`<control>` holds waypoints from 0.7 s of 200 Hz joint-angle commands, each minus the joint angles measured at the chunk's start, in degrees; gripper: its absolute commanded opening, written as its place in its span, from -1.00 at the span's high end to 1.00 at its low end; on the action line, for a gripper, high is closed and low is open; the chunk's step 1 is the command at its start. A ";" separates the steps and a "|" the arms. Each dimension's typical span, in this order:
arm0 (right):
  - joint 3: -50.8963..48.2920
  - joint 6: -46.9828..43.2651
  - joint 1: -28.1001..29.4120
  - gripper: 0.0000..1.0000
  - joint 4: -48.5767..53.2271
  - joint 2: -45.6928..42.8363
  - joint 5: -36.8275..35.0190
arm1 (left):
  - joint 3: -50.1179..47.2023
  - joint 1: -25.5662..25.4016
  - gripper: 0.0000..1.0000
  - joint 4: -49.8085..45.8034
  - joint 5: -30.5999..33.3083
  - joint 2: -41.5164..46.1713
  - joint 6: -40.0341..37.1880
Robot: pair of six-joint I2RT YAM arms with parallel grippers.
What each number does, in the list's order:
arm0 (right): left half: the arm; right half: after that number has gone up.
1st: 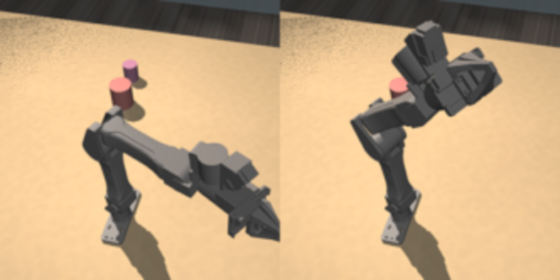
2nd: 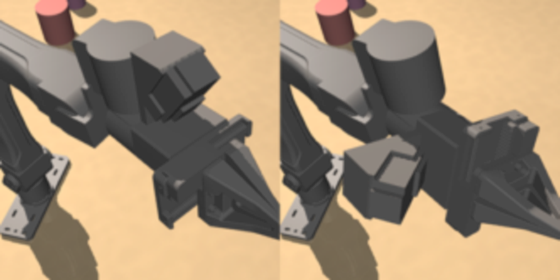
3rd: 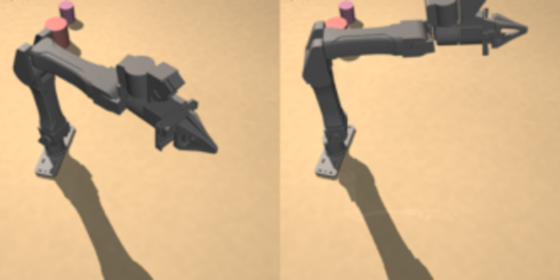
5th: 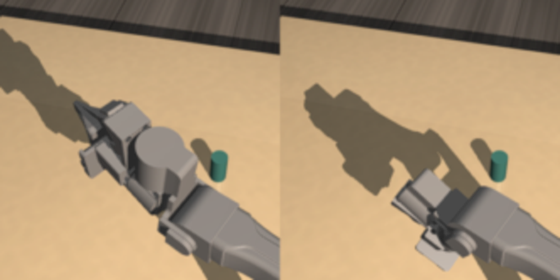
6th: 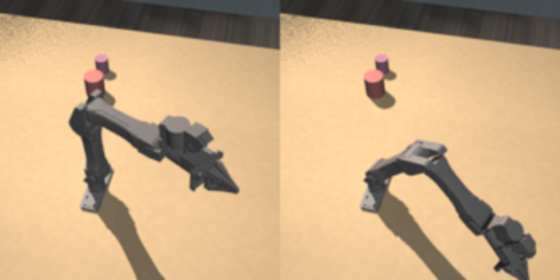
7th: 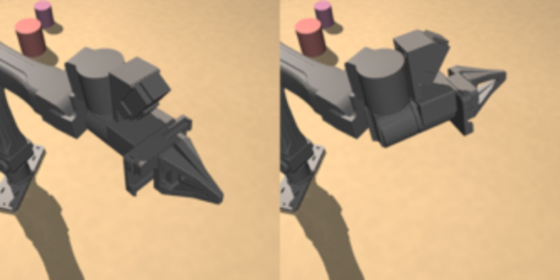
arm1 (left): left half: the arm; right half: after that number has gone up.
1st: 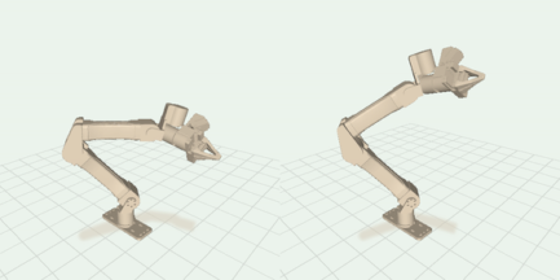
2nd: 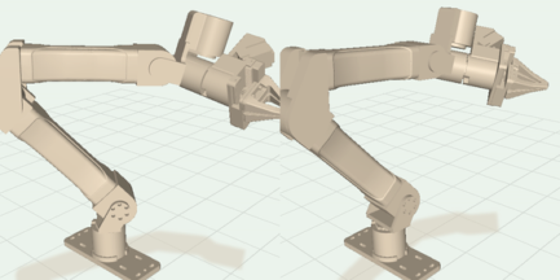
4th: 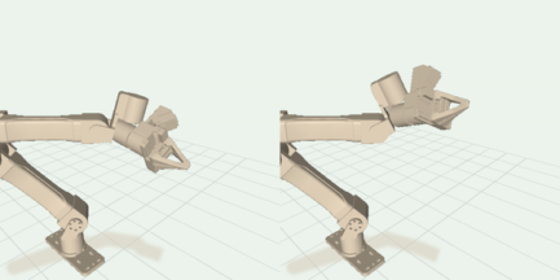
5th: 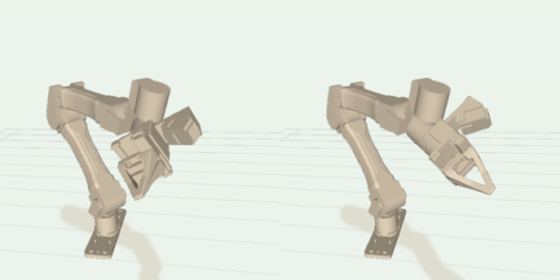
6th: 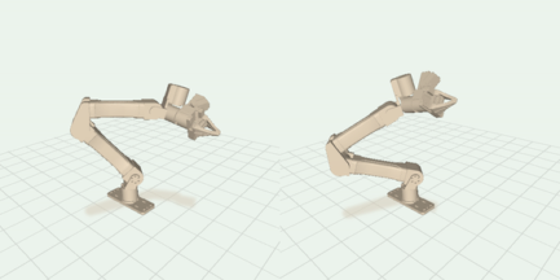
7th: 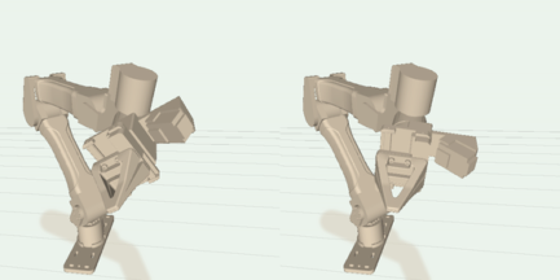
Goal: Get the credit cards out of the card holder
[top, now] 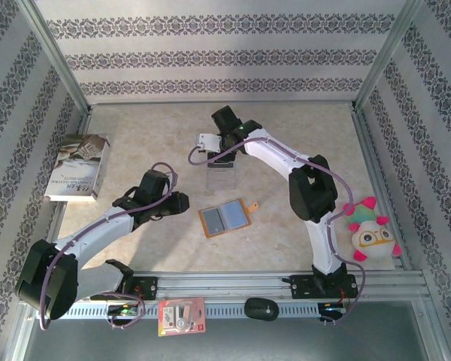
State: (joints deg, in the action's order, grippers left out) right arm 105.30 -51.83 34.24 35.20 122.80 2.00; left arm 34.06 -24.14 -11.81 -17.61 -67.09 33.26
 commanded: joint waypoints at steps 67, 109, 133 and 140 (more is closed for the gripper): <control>-6.77 25.77 1.53 0.18 -14.73 -12.80 3.78 | -1.99 1.00 0.41 1.95 3.35 5.71 1.45; -20.40 52.25 6.02 0.15 -13.81 -21.38 -0.51 | -4.85 0.97 0.34 1.19 5.73 11.69 2.00; -31.34 59.45 10.23 0.12 -11.18 -26.91 -1.56 | -5.94 1.14 0.19 -1.66 8.02 17.27 1.37; -33.86 60.33 11.72 0.12 -9.97 -27.85 -1.39 | -6.36 1.28 0.13 -2.43 8.67 19.05 1.21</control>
State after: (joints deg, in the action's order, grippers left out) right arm 79.57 -4.08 42.26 20.32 97.30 2.02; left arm 28.77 -23.88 -11.38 -12.49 -53.17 34.76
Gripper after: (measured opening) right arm 0.437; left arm 0.401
